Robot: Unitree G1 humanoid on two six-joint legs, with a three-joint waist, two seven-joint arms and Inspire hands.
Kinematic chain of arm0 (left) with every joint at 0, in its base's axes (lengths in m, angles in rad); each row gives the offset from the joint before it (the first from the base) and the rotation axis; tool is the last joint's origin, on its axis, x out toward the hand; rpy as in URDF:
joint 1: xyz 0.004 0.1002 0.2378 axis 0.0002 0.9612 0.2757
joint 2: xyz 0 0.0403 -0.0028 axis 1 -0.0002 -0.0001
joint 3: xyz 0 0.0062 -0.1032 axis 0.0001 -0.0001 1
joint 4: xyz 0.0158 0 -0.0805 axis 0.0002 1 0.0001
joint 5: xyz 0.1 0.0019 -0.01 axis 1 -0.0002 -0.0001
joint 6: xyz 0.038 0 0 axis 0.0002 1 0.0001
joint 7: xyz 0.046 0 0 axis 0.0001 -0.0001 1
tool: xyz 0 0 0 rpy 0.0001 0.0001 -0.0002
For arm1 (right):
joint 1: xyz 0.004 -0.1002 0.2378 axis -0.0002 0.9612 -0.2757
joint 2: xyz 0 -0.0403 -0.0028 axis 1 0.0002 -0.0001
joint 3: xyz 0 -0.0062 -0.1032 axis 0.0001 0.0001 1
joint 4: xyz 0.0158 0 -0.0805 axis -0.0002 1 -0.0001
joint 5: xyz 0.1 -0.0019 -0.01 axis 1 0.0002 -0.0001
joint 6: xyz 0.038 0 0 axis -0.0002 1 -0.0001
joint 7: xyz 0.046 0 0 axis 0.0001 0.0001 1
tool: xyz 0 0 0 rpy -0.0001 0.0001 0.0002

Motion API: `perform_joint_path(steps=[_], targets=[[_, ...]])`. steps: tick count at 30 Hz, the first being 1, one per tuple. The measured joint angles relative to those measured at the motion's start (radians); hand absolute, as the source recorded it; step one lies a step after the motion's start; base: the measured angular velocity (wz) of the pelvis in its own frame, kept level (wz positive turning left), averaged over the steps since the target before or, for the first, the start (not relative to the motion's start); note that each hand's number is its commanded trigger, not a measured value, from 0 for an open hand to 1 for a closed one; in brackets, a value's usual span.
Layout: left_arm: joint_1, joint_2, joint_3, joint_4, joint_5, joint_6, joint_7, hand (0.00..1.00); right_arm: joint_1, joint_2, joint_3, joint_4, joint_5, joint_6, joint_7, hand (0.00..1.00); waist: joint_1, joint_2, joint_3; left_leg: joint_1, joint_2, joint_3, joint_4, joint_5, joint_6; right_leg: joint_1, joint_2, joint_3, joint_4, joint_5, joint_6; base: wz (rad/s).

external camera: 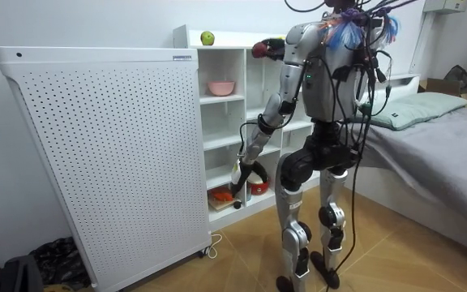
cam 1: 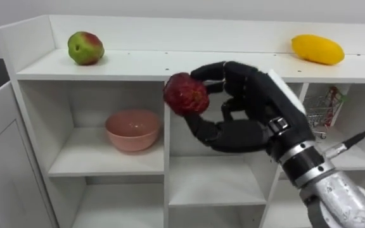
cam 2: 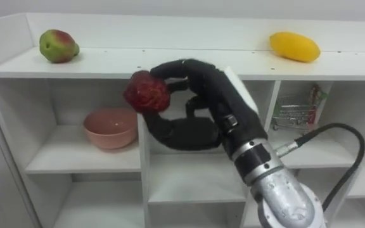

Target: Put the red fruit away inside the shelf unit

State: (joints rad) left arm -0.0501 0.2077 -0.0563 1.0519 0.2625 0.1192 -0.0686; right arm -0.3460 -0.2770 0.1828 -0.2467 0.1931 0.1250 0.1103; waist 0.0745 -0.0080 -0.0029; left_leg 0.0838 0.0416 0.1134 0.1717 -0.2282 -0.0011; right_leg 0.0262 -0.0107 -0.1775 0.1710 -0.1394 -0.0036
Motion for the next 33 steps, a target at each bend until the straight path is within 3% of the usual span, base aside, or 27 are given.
perform_joint_path(steps=[5,9,14,17,18,22,24,31,33], targets=[[-0.002,-0.009,-0.04,0.045,-0.033,-0.041,0.037,0.0,0.062,0.011,0.046,0.152,0.044,-0.011,0.0,1.0,0.009,0.01,0.003,-0.01,-0.002,-0.003,0.0,0.0,0.0,-0.016,-0.001,0.006,-0.001,0.0,0.0,-0.02],[0.003,-0.013,-0.067,0.078,-0.083,-0.039,0.068,0.0,0.072,0.02,0.046,0.321,0.054,-0.016,-0.04,1.0,0.003,0.018,0.0009,-0.062,-0.003,-0.011,0.01,0.002,0.002,-0.066,-0.009,-0.015,0.007,0.001,0.0,0.03],[-0.001,-0.027,-0.086,0.113,-0.173,-0.039,0.068,0.0,0.066,0.061,0.016,0.567,0.27,-0.036,-0.094,1.0,-0.002,0.024,0.0026,-0.101,-0.002,-0.025,0.033,0.003,0.003,-0.1,-0.022,-0.032,0.035,0.0,0.0,0.08],[-0.022,-0.042,-0.087,0.152,-0.189,-0.043,0.082,0.0,0.054,0.101,-0.011,0.721,0.374,-0.042,-0.11,1.0,-0.012,0.028,0.0151,-0.131,-0.008,-0.028,0.038,0.015,0.011,-0.138,-0.037,-0.046,0.071,0.0,0.0,0.06],[-0.025,-0.043,-0.087,0.155,-0.195,-0.043,0.086,0.0,0.048,0.105,-0.013,0.746,0.412,-0.042,-0.115,1.0,-0.012,0.029,0.0168,-0.146,-0.014,-0.027,0.045,0.017,0.013,-0.154,-0.04,-0.046,0.077,-0.001,0.0,-0.04],[-0.044,-0.044,-0.105,0.164,-0.245,-0.04,0.103,0.0,-0.031,0.108,-0.023,0.896,0.663,-0.043,-0.122,1.0,-0.011,0.046,0.038,-0.256,-0.032,-0.02,0.104,0.027,0.028,-0.277,-0.069,-0.04,0.156,-0.001,-0.001,-0.02],[-0.059,-0.049,-0.106,0.169,-0.275,-0.038,0.112,0.0,-0.058,0.127,-0.063,0.974,0.772,-0.044,-0.124,1.0,-0.008,0.051,0.0431,-0.311,-0.044,-0.021,0.13,0.034,0.037,-0.336,-0.087,-0.039,0.198,-0.002,-0.001,0.08],[-0.082,-0.061,-0.103,0.171,-0.393,-0.039,0.156,0.0,-0.075,0.13,-0.09,1.029,1.038,-0.065,-0.142,1.0,0.019,0.05,0.0479,-0.483,-0.072,-0.021,0.246,0.026,0.048,-0.521,-0.131,-0.015,0.35,-0.033,-0.006,0.08],[-0.096,-0.063,-0.106,0.178,-0.409,-0.038,0.176,0.0,-0.112,0.132,-0.101,1.09,1.09,-0.067,-0.143,1.0,0.022,0.047,0.0575,-0.533,-0.074,-0.016,0.293,0.017,0.048,-0.57,-0.142,-0.013,0.399,-0.046,-0.011,0.06]])
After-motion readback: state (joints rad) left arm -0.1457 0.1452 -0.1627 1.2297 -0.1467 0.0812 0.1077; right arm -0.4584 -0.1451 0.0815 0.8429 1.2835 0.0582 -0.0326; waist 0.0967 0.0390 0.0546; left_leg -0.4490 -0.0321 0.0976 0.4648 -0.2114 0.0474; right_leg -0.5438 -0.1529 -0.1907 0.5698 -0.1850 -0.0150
